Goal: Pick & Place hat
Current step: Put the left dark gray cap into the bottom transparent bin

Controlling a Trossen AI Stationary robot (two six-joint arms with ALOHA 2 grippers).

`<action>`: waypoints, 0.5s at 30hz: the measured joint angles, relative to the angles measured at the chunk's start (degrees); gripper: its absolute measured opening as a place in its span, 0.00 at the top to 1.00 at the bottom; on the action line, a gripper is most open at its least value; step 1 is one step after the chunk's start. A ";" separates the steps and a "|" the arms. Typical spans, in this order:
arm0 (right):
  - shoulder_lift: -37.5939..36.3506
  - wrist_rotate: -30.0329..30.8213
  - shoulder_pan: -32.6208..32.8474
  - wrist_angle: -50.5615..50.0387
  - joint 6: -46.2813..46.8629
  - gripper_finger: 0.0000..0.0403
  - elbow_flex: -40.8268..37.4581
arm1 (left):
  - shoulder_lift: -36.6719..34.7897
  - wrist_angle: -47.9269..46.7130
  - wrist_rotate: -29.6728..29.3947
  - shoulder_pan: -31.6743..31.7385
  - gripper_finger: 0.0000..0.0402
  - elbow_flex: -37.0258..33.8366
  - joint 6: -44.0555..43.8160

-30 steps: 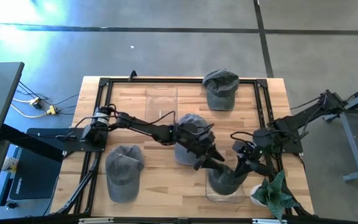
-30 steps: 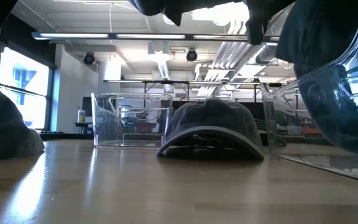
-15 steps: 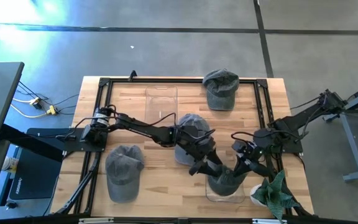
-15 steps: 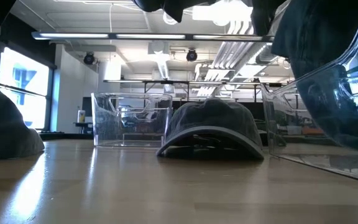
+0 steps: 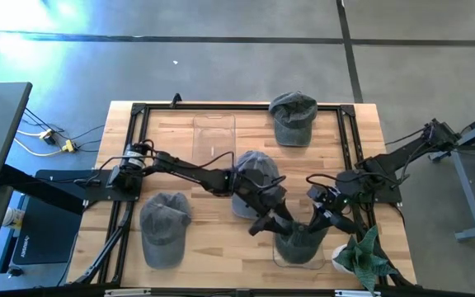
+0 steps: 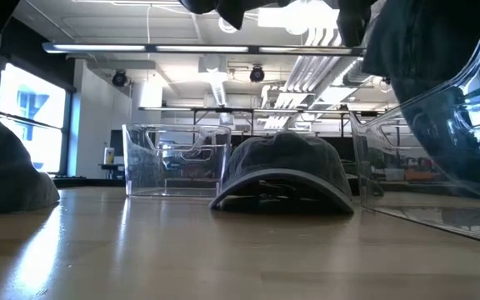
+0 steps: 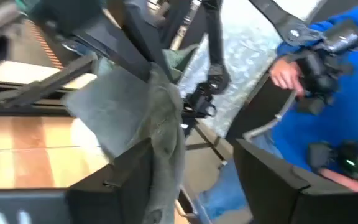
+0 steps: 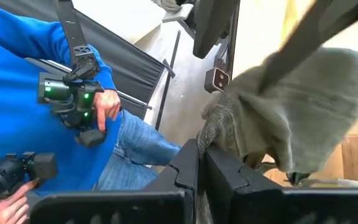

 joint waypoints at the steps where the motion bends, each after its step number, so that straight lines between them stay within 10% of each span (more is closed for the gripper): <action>1: 0.00 0.00 0.00 0.00 0.01 0.98 0.00 | 0.00 0.00 1.77 0.02 0.50 0.00 -0.02; 15: 0.02 0.93 -0.01 0.02 -0.02 0.99 0.00 | 0.02 7.28 8.62 0.02 0.89 0.00 -2.64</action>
